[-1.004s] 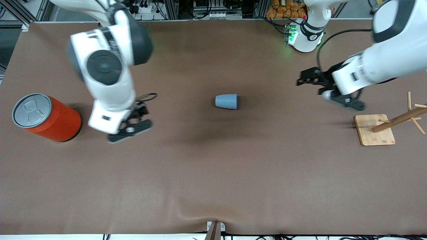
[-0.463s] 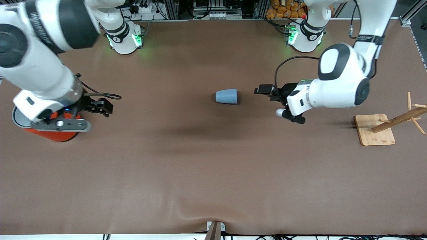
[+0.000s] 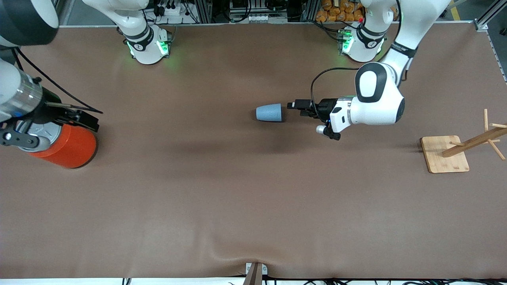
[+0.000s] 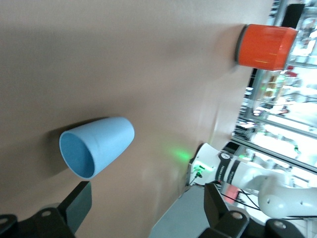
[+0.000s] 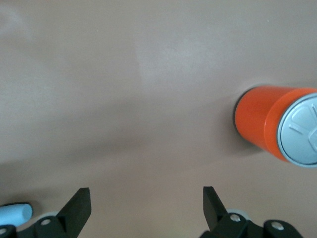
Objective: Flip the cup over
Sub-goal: 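Retract the right gripper while the left gripper reaches the lying cup, then close the left gripper on the rim of the lying cup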
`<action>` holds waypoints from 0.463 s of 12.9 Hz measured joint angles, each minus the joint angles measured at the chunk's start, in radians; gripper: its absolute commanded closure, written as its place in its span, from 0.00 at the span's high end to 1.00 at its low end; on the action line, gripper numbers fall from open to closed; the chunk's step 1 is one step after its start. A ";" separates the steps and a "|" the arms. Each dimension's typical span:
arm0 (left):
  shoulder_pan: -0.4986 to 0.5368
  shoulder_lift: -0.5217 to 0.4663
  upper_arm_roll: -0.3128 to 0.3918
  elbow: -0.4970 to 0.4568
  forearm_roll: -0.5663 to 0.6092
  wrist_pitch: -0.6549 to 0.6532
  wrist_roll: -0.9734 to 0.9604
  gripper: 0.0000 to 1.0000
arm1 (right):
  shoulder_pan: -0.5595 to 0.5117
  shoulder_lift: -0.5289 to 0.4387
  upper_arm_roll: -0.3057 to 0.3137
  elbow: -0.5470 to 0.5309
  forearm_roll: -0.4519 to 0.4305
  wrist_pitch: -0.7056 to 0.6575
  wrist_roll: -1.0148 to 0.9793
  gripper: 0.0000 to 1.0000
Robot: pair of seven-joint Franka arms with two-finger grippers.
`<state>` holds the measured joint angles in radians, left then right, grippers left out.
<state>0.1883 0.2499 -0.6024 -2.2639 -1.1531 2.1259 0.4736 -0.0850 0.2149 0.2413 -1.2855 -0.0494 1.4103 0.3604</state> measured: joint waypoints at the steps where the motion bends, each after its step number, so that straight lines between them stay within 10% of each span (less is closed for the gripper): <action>1: 0.004 0.001 0.002 -0.045 -0.072 0.006 0.063 1.00 | 0.000 -0.030 -0.024 -0.029 0.008 0.002 -0.016 1.00; 6: 0.000 0.042 0.000 -0.146 -0.284 0.058 0.231 1.00 | 0.041 -0.166 -0.122 -0.239 0.021 0.133 -0.067 1.00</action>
<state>0.1881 0.2923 -0.6022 -2.4095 -1.4366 2.1839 0.7041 -0.0435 0.0488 0.1196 -1.5241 -0.0281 1.5430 0.2937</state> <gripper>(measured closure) 0.000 0.000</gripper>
